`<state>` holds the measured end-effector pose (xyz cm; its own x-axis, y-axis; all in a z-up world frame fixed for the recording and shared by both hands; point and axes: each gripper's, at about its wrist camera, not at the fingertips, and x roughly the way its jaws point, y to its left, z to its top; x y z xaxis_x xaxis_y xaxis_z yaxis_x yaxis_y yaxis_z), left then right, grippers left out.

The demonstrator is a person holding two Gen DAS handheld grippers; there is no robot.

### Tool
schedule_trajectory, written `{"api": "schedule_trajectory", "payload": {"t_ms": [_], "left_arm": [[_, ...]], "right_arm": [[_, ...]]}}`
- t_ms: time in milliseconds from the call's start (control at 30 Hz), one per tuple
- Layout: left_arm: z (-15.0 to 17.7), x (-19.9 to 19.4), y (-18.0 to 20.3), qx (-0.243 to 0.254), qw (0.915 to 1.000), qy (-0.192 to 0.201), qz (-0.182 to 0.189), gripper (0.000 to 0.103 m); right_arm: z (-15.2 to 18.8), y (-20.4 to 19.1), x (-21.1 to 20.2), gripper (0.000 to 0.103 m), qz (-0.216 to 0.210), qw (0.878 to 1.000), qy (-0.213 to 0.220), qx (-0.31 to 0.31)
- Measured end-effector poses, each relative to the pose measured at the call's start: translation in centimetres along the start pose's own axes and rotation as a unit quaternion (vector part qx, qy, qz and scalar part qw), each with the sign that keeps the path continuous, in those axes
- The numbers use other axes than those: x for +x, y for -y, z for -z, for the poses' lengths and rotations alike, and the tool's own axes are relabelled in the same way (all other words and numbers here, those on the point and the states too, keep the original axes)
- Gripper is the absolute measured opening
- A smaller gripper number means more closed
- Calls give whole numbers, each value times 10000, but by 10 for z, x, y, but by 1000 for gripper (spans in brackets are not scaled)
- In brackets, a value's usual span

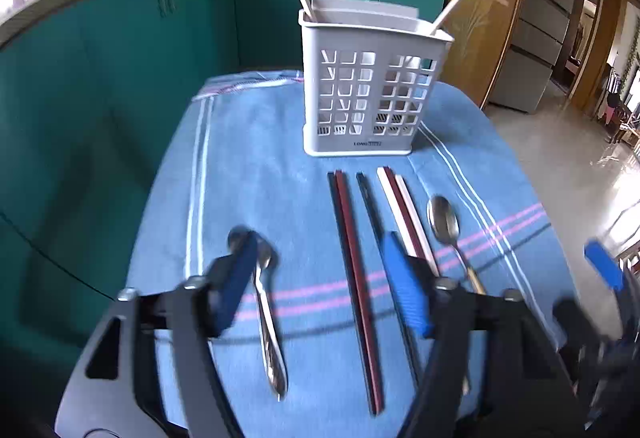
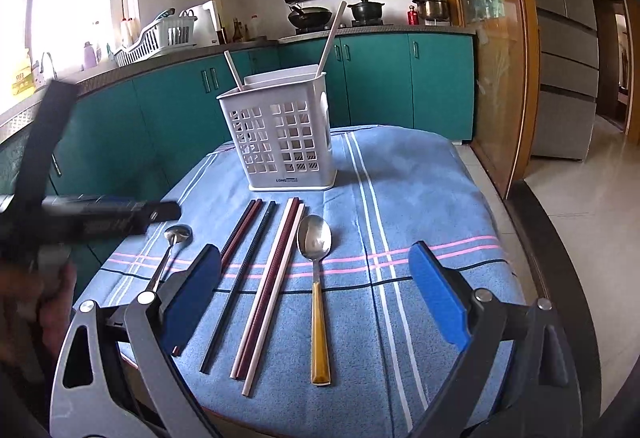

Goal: Organize utensils

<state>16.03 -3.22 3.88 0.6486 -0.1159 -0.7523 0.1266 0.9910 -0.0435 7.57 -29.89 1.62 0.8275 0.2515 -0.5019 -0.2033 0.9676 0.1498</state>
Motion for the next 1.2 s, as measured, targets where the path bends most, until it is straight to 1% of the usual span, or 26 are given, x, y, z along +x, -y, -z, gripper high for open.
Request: {"api": "schedule_trajectory", "payload": {"t_ms": [33,67,133,200,267,333,433,533,667,700,800,933,1100,1133,1167,1200], "left_arm": [[-12,13,-1,18,9998,-183,-14,47],[-22,26,-2,17,9994,-349,3,45],[-38,50,-4,25,9979,-651,46,38],[-48,70,-6,-77,9965,-817,171,36],[-57,91,-10,-172,9950,-970,165,36],[-61,107,-13,-224,9937,-1100,67,36],[-64,127,-18,-340,9914,-1259,99,34],[-67,138,-14,-298,9911,-1295,103,34],[-69,147,-10,-284,9901,-1354,229,33],[-70,151,-8,-249,9896,-1401,206,32],[-72,154,-8,-249,9902,-1373,109,31],[-74,158,-8,-194,9899,-1400,133,30],[-73,159,-2,-122,9904,-1377,22,28],[-71,158,0,-89,9906,-1361,-34,24],[-71,157,4,-7,9909,-1335,-171,20],[-68,154,9,31,9912,-1302,-240,8]], "right_arm": [[0,2,0,93,-7,10000,-20,7],[0,3,2,93,-5,10000,-55,19],[1,7,7,93,-35,9998,-174,79],[2,11,11,93,-99,9994,-282,150],[1,11,11,93,-116,9994,-286,156],[2,11,12,93,-135,9994,-301,139],[2,11,14,93,-159,9992,-344,120],[3,11,18,93,-158,9990,-394,123],[4,10,23,93,-148,9988,-451,105],[4,9,24,93,-146,9988,-455,104],[3,9,28,93,-133,9987,-480,97],[5,7,30,93,-141,9985,-518,77],[4,6,30,93,-136,9985,-530,38],[4,6,30,93,-137,9985,-531,37],[4,5,30,93,-135,9985,-529,39],[3,4,30,93,-130,9985,-530,35]]}}
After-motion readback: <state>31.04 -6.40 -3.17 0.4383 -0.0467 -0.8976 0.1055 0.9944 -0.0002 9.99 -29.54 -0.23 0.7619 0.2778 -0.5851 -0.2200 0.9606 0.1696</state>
